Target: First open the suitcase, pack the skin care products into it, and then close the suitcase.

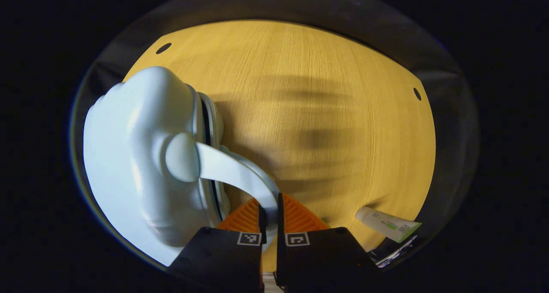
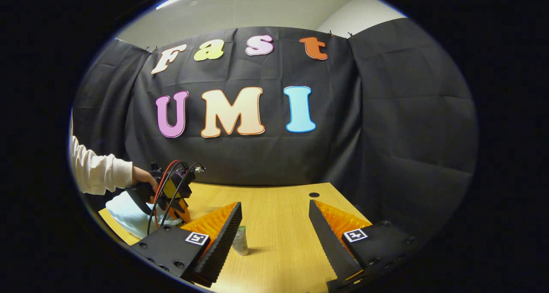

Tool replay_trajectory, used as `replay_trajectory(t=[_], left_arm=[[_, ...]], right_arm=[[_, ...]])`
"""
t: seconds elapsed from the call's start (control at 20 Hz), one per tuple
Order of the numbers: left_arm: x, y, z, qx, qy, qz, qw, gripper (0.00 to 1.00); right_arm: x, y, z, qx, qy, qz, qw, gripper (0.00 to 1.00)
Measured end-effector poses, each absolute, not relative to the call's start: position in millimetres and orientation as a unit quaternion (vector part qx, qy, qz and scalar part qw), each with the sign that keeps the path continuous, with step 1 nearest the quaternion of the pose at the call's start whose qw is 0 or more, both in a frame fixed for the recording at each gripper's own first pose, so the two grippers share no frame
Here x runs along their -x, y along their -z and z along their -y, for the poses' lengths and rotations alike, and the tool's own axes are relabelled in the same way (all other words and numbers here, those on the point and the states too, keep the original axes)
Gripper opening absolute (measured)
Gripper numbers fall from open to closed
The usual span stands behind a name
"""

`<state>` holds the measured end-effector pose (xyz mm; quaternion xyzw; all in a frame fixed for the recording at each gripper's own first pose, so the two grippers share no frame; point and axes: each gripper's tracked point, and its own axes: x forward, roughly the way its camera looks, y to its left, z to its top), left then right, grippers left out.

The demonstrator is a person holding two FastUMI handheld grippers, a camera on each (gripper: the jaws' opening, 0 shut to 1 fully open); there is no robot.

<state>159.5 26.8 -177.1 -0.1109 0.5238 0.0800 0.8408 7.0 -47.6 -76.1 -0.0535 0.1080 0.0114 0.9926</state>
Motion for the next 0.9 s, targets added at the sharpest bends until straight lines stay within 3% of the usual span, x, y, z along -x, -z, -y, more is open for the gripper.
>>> replay_trajectory(t=[0.55, 0.9], left_arm=[[-123.3, 101.4, -16.8, 0.154, -0.026, -0.484, 0.861, 0.04], [-85.5, 31.6, -50.6, 0.191, 0.003, -0.436, 0.880, 0.04]], right_arm=[[-13.7, 87.6, -3.5, 0.039, -0.062, -0.112, 0.991, 0.98], [-15.0, 92.9, -48.9, 0.030, -0.097, -0.111, 0.989, 0.98]])
